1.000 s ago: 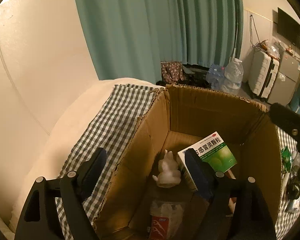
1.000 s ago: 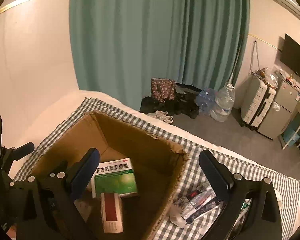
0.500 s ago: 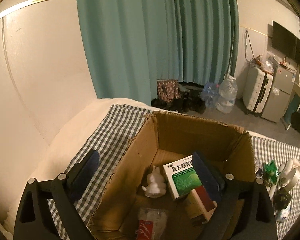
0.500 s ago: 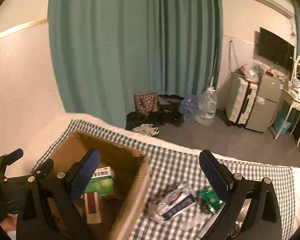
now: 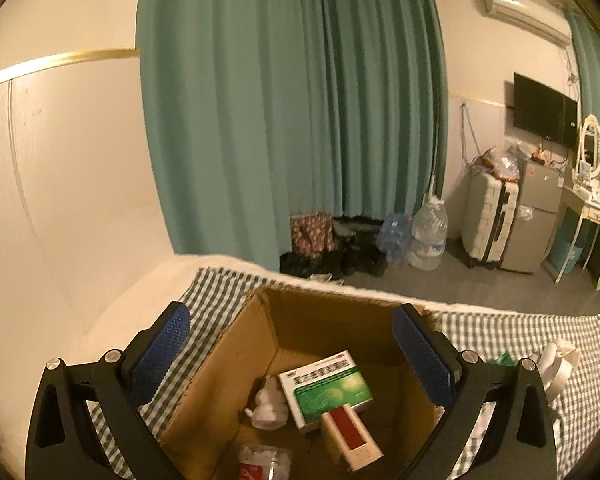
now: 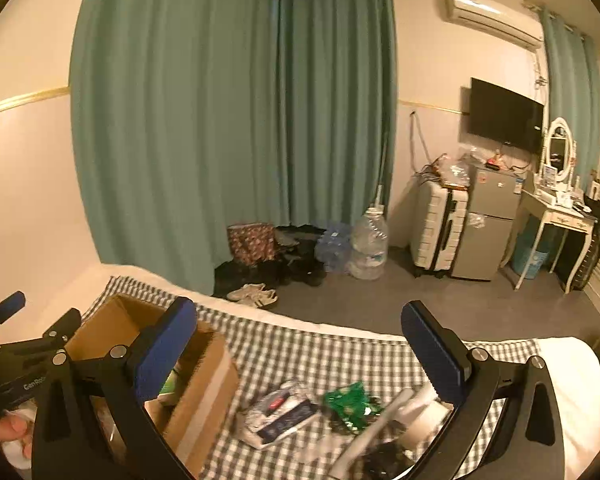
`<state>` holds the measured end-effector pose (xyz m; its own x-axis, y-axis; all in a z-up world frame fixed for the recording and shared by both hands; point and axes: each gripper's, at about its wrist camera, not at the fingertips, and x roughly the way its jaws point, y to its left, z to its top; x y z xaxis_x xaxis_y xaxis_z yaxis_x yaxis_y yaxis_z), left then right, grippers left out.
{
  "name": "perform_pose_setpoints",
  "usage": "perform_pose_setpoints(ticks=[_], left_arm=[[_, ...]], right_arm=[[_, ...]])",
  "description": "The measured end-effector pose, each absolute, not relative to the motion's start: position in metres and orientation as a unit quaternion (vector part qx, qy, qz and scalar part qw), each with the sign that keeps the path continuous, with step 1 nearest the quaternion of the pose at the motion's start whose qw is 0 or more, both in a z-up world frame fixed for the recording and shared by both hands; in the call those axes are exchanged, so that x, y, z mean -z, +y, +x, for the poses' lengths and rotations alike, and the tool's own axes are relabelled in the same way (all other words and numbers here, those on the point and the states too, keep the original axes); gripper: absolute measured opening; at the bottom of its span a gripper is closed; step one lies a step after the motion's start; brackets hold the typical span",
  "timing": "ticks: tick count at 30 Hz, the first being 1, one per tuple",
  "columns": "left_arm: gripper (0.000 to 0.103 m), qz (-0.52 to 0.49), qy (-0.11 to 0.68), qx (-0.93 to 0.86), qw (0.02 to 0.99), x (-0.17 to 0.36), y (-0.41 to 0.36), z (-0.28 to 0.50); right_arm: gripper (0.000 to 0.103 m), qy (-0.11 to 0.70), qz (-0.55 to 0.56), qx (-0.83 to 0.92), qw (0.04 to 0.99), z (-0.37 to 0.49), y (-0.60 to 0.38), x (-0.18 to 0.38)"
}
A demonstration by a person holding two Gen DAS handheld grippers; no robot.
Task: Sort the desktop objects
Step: 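Move both tools away from the cardboard box back over the bed items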
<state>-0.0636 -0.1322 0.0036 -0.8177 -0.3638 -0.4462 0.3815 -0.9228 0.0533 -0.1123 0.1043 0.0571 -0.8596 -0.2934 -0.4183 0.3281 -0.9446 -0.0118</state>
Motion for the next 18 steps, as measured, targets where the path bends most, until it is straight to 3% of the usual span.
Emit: perform_pose_setpoints(ticks=[10, 18], left_arm=[[0.103, 0.182, 0.018, 0.968, 0.169, -0.026, -0.094, -0.05], [0.103, 0.173, 0.035, 0.975, 0.137, -0.022, -0.064, -0.052]], right_arm=[[0.103, 0.013, 0.199, 0.972, 0.127, -0.104, 0.166, -0.071], [0.103, 0.051, 0.191, 0.976, 0.089, -0.086, 0.203, -0.057]])
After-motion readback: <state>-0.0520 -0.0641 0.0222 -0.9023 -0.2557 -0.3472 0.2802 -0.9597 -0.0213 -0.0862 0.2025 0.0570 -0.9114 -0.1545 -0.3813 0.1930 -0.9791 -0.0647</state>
